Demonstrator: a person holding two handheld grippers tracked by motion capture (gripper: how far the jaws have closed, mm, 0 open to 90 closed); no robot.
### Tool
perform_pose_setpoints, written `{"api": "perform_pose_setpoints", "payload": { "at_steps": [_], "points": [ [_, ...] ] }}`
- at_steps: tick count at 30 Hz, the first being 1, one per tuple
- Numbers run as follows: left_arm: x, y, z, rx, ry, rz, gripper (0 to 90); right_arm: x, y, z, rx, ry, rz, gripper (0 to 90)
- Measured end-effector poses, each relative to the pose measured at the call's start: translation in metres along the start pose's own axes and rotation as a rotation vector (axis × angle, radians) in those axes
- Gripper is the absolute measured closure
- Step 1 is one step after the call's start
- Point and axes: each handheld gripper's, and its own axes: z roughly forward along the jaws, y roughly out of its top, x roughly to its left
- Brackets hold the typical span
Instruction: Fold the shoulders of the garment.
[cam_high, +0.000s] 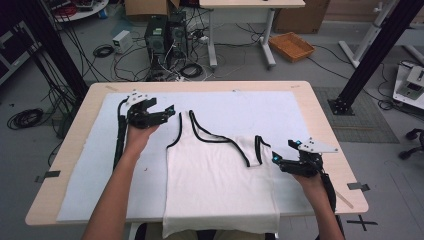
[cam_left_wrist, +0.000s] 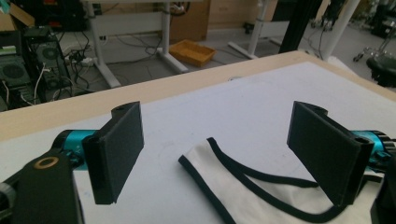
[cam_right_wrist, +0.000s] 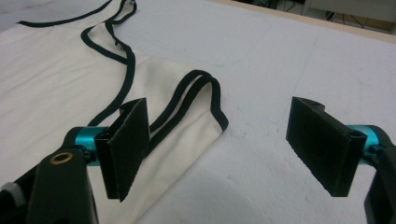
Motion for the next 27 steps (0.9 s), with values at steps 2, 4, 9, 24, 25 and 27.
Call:
{"api": "perform_pose_setpoints", "payload": {
  "at_steps": [2, 4, 9, 24, 25, 27],
  "points": [
    [-0.001, 0.003, 0.016, 0.039, 0.008, 0.008, 18.7, -0.001, -0.001, -0.001, 0.004, -0.004, 0.003, 21.5],
    [-0.003, 0.003, 0.032, 0.094, 0.020, 0.020, 18.7, -0.001, -0.003, -0.003, 0.011, -0.006, 0.004, 21.5],
    [-0.008, -0.015, 0.068, 0.244, 0.083, 0.077, 22.7, -0.002, -0.008, -0.004, 0.020, -0.004, 0.016, 21.5],
    [-0.012, -0.047, 0.100, 0.382, 0.027, 0.097, 51.2, -0.001, -0.012, -0.004, 0.038, 0.005, 0.020, 21.6],
    [-0.014, -0.047, 0.100, 0.375, -0.009, 0.125, 58.0, -0.001, -0.012, -0.003, 0.038, 0.002, 0.021, 21.5],
    [-0.016, -0.047, 0.099, 0.375, -0.032, 0.155, 67.8, -0.001, -0.012, -0.003, 0.040, 0.003, 0.023, 21.6]
  ]
}}
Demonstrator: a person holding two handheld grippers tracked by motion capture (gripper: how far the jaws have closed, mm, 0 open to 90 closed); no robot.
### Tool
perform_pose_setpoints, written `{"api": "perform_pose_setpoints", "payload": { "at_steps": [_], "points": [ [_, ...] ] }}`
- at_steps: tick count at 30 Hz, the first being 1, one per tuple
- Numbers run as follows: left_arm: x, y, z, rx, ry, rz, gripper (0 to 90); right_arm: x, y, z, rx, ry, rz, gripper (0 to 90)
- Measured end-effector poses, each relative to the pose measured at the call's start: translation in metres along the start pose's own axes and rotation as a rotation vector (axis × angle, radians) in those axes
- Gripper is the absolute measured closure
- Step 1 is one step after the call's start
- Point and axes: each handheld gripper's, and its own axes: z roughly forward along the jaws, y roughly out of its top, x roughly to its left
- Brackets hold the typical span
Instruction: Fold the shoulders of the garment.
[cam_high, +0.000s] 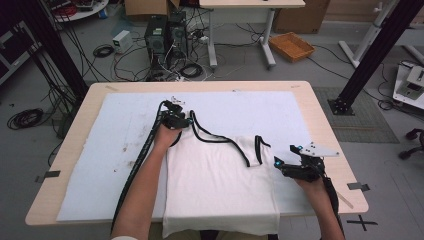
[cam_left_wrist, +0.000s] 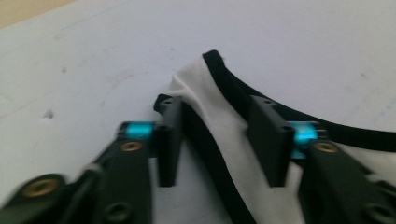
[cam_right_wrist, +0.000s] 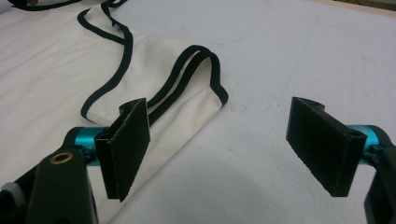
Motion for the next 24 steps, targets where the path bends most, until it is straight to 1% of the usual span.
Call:
{"api": "perform_pose_setpoints", "payload": {
  "at_steps": [1, 2, 3, 5, 6, 10, 11, 14, 19, 21, 24],
  "points": [
    [0.000, 0.000, 0.000, 0.000, 0.000, 0.000, 77.7, 0.000, 0.000, 0.000, 0.001, 0.001, -0.001, 21.6],
    [-0.004, 0.001, 0.000, 0.003, 0.003, 0.031, 82.7, 0.000, 0.000, 0.000, 0.001, 0.001, -0.001, 21.6],
    [-0.003, 0.001, 0.000, 0.002, 0.000, 0.024, 83.0, 0.000, 0.000, 0.000, 0.001, 0.001, -0.001, 21.6],
    [-0.001, 0.000, -0.001, -0.004, -0.013, -0.016, 83.7, 0.000, 0.000, -0.001, 0.000, -0.001, -0.002, 21.6],
    [0.000, -0.001, -0.002, -0.010, -0.015, -0.027, 83.9, 0.000, -0.001, -0.001, -0.002, -0.001, 0.000, 21.5],
    [-0.001, -0.003, -0.014, -0.097, -0.051, -0.065, 84.2, -0.001, -0.001, -0.003, -0.007, -0.008, -0.001, 21.5],
    [-0.001, -0.003, -0.017, -0.111, -0.059, -0.074, 84.2, -0.001, -0.001, -0.004, -0.006, -0.009, 0.002, 21.6],
    [-0.004, -0.005, -0.031, -0.189, -0.098, -0.100, 84.2, 0.000, -0.001, -0.005, -0.008, -0.008, 0.003, 21.6],
    [-0.012, -0.018, -0.054, -0.277, -0.134, -0.076, 84.1, 0.002, -0.001, -0.008, -0.012, -0.009, -0.002, 21.6],
    [-0.016, -0.029, -0.066, -0.332, -0.151, -0.065, 84.1, 0.003, -0.002, -0.010, -0.016, -0.011, 0.001, 21.6],
    [-0.021, -0.044, -0.083, -0.380, -0.159, -0.031, 84.1, 0.004, -0.003, -0.013, -0.022, -0.014, 0.006, 21.5]
  ]
}}
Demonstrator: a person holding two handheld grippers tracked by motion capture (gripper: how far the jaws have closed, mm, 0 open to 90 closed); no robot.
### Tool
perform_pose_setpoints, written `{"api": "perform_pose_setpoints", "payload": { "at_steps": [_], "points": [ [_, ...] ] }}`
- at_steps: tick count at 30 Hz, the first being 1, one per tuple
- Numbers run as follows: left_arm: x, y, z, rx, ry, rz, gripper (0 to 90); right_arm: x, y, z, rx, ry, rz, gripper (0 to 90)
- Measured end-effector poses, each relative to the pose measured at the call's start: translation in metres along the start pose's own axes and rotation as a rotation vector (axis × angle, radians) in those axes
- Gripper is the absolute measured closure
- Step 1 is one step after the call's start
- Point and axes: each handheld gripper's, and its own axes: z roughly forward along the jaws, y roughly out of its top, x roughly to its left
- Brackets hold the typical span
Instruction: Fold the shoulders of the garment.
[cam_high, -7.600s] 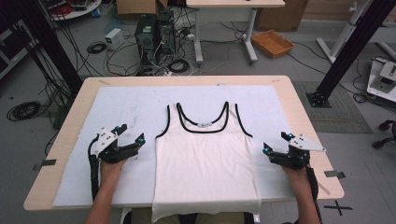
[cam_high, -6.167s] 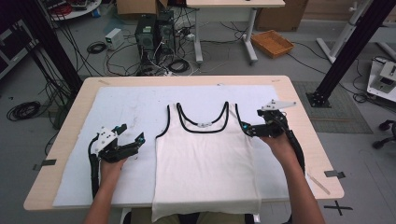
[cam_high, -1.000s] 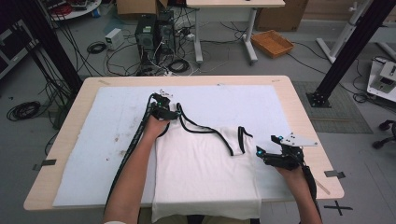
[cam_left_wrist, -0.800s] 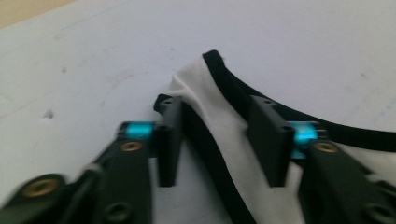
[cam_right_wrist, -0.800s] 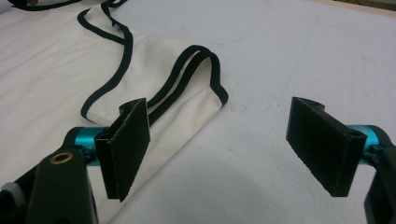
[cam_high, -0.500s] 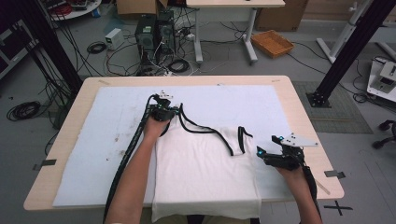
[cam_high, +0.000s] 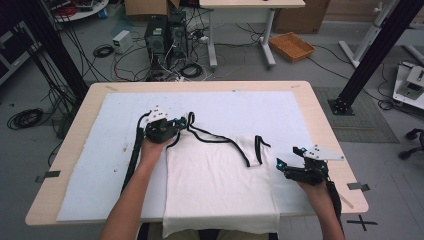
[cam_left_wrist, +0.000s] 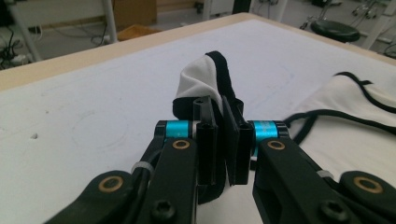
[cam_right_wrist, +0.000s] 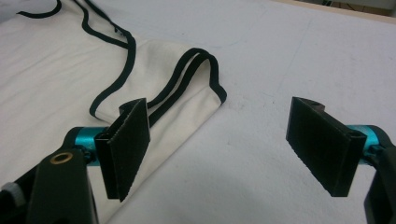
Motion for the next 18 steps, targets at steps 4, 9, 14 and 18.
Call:
{"api": "perform_pose_setpoints", "payload": {
  "at_steps": [4, 9, 14, 18],
  "points": [
    [-0.010, -0.011, -0.021, -0.031, -0.023, 0.027, 84.1, 0.002, 0.000, -0.001, 0.001, 0.002, 0.000, 21.6],
    [-0.024, -0.020, -0.036, -0.032, -0.054, 0.080, 84.0, 0.007, 0.001, 0.000, 0.003, 0.009, -0.007, 21.6],
    [-0.041, -0.038, -0.046, 0.010, -0.066, 0.161, 83.7, 0.009, 0.000, 0.000, 0.003, 0.011, -0.007, 21.6],
    [-0.048, -0.044, -0.052, 0.018, -0.071, 0.175, 81.8, 0.010, 0.000, 0.000, 0.004, 0.014, -0.013, 21.6]
  ]
}}
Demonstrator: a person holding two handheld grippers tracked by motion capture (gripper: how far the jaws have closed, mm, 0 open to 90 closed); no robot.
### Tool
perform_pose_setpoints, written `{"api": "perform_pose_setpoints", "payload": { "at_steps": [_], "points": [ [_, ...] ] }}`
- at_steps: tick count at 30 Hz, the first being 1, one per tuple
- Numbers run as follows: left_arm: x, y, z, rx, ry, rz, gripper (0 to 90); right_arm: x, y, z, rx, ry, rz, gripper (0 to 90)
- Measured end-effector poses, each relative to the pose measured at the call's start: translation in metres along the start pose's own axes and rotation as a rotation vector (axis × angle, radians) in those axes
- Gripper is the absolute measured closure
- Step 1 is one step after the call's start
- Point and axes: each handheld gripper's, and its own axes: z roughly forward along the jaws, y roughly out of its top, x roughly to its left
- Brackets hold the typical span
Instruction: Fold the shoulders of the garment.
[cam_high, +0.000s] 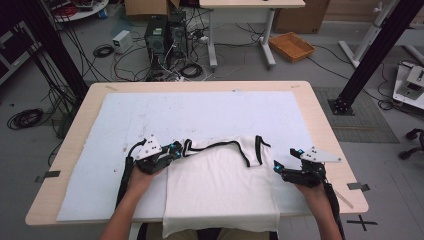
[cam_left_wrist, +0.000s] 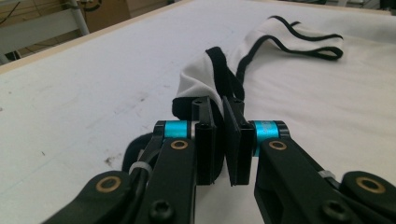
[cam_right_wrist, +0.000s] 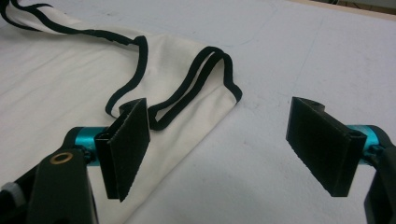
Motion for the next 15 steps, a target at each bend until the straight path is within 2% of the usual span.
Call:
{"api": "perform_pose_setpoints", "payload": {
  "at_steps": [1, 2, 3, 5, 6, 7, 8, 10, 13, 14, 15],
  "points": [
    [0.000, 0.000, 0.000, 0.000, 0.000, 0.000, 76.9, 0.000, 0.000, 0.000, 0.000, 0.000, 0.000, 21.6],
    [-0.002, 0.000, -0.002, 0.002, 0.004, -0.019, 76.9, 0.001, 0.000, 0.000, 0.003, 0.001, 0.005, 21.6],
    [-0.003, 0.001, -0.005, 0.008, 0.009, -0.035, 65.6, 0.001, 0.000, 0.000, 0.001, 0.003, 0.005, 21.5],
    [-0.005, 0.001, -0.011, 0.015, 0.040, -0.068, 53.4, 0.001, 0.000, 0.000, 0.003, 0.003, 0.007, 21.6],
    [-0.005, 0.000, -0.018, -0.002, 0.062, -0.093, 50.7, 0.001, 0.000, 0.000, 0.003, 0.003, 0.007, 21.6],
    [-0.005, 0.000, -0.018, -0.002, 0.062, -0.093, 49.7, 0.001, 0.000, 0.000, 0.003, 0.003, 0.007, 21.6],
    [-0.005, -0.001, -0.026, -0.016, 0.087, -0.103, 49.7, 0.001, 0.000, 0.000, 0.003, 0.003, 0.007, 21.6],
    [-0.006, -0.001, -0.028, -0.013, 0.097, -0.117, 44.1, 0.002, 0.001, 0.001, 0.000, 0.006, 0.006, 21.5],
    [-0.008, -0.001, -0.030, -0.004, 0.092, -0.127, 42.2, 0.002, 0.001, 0.002, 0.000, 0.008, 0.003, 21.6],
    [-0.014, 0.000, -0.030, 0.008, 0.065, -0.131, 42.2, 0.003, 0.002, 0.002, 0.000, 0.010, 0.003, 21.6],
    [-0.014, 0.000, -0.030, 0.008, 0.065, -0.131, 40.1, 0.003, 0.002, 0.002, 0.000, 0.010, 0.003, 21.6]
  ]
}}
